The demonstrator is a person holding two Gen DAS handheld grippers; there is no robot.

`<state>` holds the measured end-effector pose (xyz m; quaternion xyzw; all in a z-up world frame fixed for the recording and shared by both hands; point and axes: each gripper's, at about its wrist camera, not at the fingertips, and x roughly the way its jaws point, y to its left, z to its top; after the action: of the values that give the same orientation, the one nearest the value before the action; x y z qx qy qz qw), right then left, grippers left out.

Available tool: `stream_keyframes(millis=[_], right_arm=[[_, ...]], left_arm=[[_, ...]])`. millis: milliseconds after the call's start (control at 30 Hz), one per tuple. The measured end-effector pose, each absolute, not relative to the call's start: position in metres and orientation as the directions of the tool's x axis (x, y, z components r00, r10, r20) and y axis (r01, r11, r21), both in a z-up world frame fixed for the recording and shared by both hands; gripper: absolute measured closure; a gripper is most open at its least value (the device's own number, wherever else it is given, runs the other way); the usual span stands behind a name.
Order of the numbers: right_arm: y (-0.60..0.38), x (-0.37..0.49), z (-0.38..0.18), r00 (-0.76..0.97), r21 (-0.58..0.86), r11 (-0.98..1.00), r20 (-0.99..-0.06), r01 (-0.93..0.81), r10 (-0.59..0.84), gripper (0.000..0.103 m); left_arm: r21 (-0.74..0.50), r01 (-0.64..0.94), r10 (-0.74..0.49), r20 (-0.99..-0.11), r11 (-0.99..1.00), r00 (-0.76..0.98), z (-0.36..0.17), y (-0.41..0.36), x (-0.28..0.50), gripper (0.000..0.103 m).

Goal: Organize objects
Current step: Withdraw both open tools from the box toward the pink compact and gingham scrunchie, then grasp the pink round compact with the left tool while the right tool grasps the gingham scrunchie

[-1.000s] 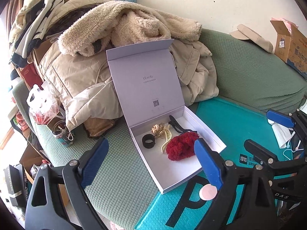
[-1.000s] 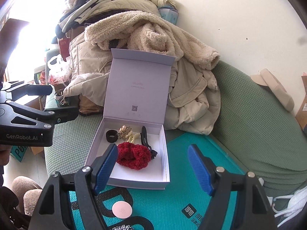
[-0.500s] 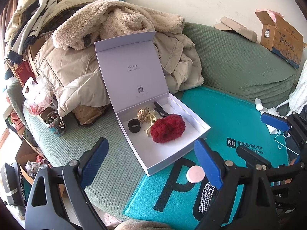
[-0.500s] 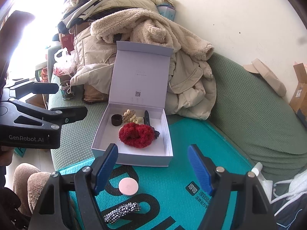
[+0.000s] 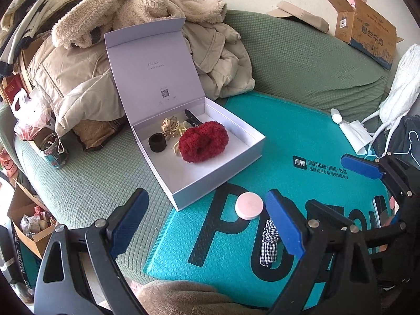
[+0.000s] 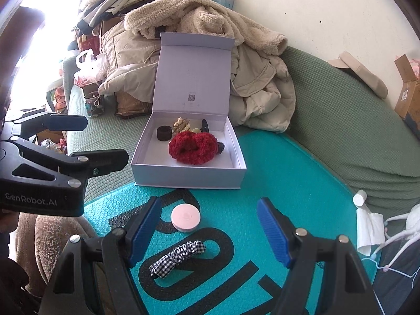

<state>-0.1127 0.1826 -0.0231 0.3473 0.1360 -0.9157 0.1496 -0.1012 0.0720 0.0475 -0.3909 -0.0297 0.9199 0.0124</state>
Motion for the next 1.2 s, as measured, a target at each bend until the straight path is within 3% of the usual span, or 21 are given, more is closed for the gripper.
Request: stream_keyframes(millis=[1100,1200], right_arm=[[0.179,-0.128,-0.137,-0.544,-0.001,-0.917,-0.805,0.4,-0.236,0.027],[0.183,-0.131,-0.141,-0.528,0.036,-0.914,-0.807,0.405,-0.266,0.033]], left_arm=[[-0.104,-0.055,0.117,-0.833,-0.993,-0.541,-0.061,0.078,-0.151,0.013],[-0.108,-0.07,0.128,-0.831,-0.992,-0.541,-0.063,0.082,-0.16,0.013]])
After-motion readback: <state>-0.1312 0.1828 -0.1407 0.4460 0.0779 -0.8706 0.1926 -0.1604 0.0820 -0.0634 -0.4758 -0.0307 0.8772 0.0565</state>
